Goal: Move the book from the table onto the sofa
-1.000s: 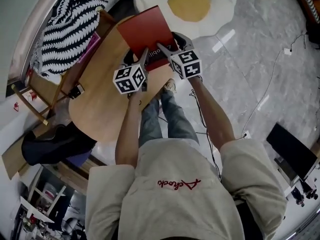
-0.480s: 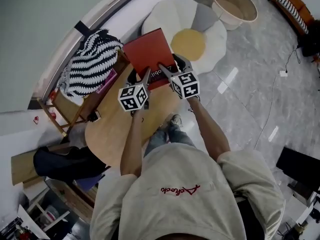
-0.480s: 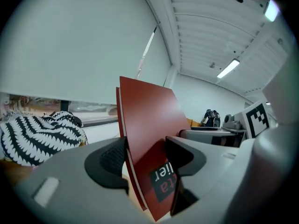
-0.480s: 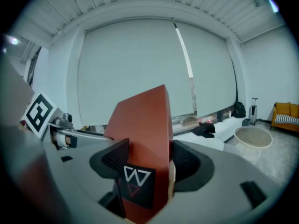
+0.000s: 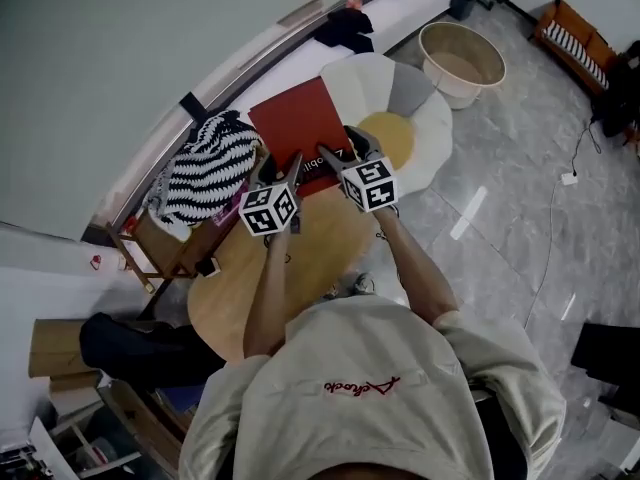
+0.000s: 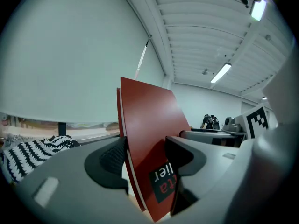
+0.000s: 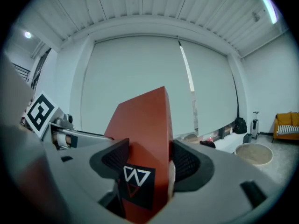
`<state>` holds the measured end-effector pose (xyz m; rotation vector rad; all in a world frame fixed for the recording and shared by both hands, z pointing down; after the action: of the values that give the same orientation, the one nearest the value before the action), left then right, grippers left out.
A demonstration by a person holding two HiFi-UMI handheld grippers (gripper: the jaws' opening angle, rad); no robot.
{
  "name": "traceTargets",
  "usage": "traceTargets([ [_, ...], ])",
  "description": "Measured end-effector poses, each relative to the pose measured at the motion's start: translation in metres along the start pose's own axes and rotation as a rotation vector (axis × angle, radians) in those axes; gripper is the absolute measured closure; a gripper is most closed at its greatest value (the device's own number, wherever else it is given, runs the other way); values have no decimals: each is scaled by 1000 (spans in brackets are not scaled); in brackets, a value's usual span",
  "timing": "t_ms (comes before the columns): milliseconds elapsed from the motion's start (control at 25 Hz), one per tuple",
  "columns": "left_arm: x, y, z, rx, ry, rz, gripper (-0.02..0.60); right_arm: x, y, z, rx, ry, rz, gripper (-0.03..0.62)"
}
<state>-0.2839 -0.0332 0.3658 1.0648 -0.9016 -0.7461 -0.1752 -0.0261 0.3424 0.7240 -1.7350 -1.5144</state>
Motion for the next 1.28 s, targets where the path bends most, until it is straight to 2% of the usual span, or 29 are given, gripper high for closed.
traceTargets([
  [280, 2, -34, -11, 31, 35, -49, 328, -7, -34, -5, -40, 38, -51, 327],
  [480, 16, -39, -43, 54, 103, -48, 328, -34, -37, -29, -25, 105, -79, 327],
  [680, 39, -34, -104, 78, 212, -33, 328, -85, -34, -67, -19, 216, -90, 327],
  [960, 65, -15, -218, 112, 399, 9, 328, -187, -22, -123, 3, 413, -92, 327],
  [1160, 72, 0, -292, 129, 515, 36, 328, -256, -14, -151, 19, 535, -95, 327],
  [1280, 75, 8, -322, 139, 562, 53, 328, -284, -8, -162, 29, 585, -99, 327],
])
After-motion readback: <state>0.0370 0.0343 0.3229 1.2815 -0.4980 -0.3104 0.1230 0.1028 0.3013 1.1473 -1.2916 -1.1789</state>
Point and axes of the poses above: the fingertips, and each gripper's own axes: x forward along the fingers, z to its left, y out of its underside, the point moved 1 cm from there along -x, backward along the fingers, and after that the axes turned 10 degrees about -y, right-handed, at the moved point
